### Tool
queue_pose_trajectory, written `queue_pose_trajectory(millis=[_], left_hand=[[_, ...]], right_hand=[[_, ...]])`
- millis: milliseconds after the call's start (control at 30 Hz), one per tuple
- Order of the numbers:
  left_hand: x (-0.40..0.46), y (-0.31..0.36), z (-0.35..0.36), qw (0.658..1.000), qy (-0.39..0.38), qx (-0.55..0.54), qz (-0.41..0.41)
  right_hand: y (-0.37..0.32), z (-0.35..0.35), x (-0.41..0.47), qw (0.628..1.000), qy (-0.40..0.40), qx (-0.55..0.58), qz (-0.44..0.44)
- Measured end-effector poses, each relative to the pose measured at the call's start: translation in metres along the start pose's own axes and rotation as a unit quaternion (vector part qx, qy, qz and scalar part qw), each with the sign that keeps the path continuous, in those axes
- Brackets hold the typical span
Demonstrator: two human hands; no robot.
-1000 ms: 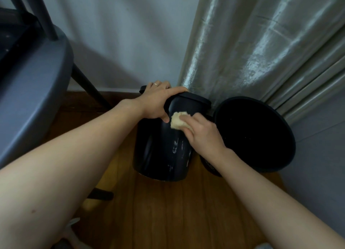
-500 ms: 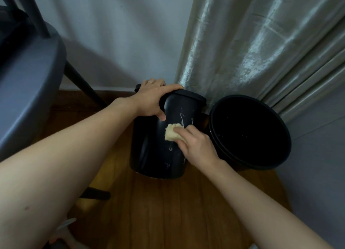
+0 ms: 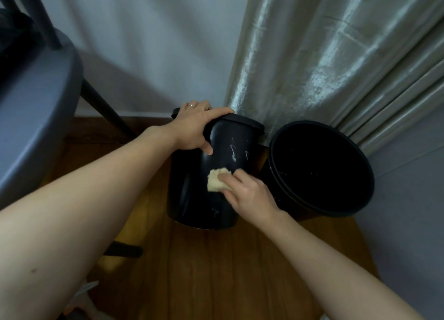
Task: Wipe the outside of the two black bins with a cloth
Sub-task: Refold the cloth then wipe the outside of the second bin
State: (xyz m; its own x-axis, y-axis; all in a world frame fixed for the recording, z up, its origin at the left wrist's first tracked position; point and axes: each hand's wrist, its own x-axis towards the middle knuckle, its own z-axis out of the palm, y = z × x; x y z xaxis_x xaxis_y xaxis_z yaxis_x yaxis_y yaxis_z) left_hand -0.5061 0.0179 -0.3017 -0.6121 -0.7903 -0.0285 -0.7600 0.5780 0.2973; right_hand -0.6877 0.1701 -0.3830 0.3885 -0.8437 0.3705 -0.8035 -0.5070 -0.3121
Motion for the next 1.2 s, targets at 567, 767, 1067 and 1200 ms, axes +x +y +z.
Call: queue_pose_trajectory(millis=[567,767,1067,1200], left_hand=[[-0.002,-0.005,0.000,1.000,0.001,-0.015,-0.003],[-0.002,-0.005,-0.001,1.000,0.000,-0.008,-0.005],[-0.003,-0.004,-0.003,1.000,-0.003,-0.026,-0.012],[-0.003,-0.003,-0.002,1.000,-0.005,-0.019,-0.017]], right_hand=[[-0.009,0.021,-0.043,0.990,-0.115,0.026,-0.073],[0.003,0.006,-0.013,0.998,-0.050,0.013,-0.037],[-0.005,0.023,-0.054,0.990,-0.110,0.035,-0.078],[-0.007,0.028,-0.059,0.986,-0.138,0.043,-0.084]])
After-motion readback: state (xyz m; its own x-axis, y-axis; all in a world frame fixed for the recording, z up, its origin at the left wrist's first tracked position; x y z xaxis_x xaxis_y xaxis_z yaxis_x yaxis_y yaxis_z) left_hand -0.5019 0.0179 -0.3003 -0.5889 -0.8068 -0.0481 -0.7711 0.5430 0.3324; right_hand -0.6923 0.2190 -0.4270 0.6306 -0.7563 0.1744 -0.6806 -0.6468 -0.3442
